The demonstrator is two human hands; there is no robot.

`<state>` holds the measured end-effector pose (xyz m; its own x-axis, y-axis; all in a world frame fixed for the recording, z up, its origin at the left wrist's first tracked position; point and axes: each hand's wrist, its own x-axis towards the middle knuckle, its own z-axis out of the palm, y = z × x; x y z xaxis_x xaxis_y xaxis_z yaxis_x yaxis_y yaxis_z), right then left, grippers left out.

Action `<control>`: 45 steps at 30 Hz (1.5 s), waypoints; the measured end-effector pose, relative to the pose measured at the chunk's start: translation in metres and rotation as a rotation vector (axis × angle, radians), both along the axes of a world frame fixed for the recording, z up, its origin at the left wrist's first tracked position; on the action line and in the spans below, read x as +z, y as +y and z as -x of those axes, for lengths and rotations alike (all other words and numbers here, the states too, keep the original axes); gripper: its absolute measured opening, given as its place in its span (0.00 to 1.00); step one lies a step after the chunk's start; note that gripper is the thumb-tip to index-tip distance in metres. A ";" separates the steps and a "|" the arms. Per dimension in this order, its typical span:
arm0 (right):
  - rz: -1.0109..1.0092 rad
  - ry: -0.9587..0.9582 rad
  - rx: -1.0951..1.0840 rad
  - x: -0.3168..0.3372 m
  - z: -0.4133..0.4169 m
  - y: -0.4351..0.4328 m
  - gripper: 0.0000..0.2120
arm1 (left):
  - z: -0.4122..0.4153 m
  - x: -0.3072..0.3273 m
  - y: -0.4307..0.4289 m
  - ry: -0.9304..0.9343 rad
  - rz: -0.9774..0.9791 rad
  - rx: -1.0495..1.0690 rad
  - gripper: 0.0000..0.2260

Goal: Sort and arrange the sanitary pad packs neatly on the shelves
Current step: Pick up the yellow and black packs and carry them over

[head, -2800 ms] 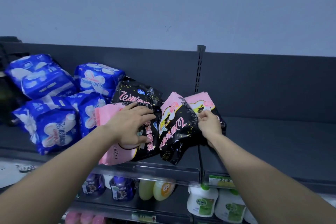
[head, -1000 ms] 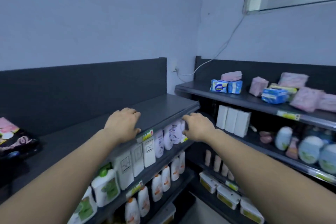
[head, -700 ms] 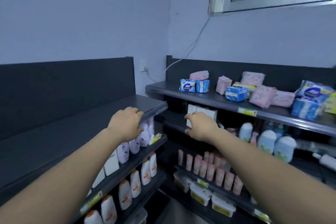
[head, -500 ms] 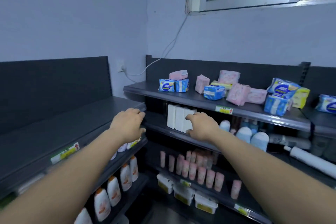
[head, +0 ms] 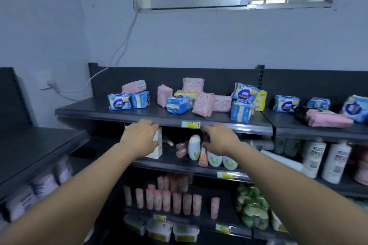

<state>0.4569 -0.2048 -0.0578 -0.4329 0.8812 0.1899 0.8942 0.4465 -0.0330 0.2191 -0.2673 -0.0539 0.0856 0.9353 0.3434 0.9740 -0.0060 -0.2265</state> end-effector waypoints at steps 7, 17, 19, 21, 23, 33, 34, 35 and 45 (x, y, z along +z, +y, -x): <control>-0.018 0.019 -0.155 0.012 -0.038 0.064 0.24 | -0.026 0.011 0.098 -0.023 -0.012 -0.125 0.25; -0.037 0.044 -0.291 0.021 -0.085 0.143 0.23 | -0.063 0.021 0.205 -0.064 -0.014 -0.209 0.19; -0.041 0.035 -0.296 0.022 -0.096 0.162 0.23 | -0.071 0.023 0.227 -0.070 -0.014 -0.197 0.17; -0.046 0.029 -0.299 0.023 -0.110 0.183 0.23 | -0.081 0.024 0.250 -0.068 -0.017 -0.192 0.18; -0.043 0.031 -0.297 0.025 -0.124 0.206 0.24 | -0.090 0.026 0.274 -0.072 -0.024 -0.179 0.20; -0.048 0.092 -0.318 0.037 -0.192 0.310 0.26 | -0.114 0.037 0.373 -0.043 -0.099 -0.037 0.14; -0.054 0.094 -0.327 0.038 -0.196 0.319 0.26 | -0.113 0.039 0.380 -0.047 -0.093 -0.008 0.14; -0.063 0.097 -0.338 0.038 -0.201 0.327 0.26 | -0.113 0.040 0.387 -0.049 -0.090 0.020 0.15; -0.044 0.092 -0.402 0.024 -0.213 0.410 0.21 | -0.085 0.032 0.479 -0.251 0.074 0.203 0.19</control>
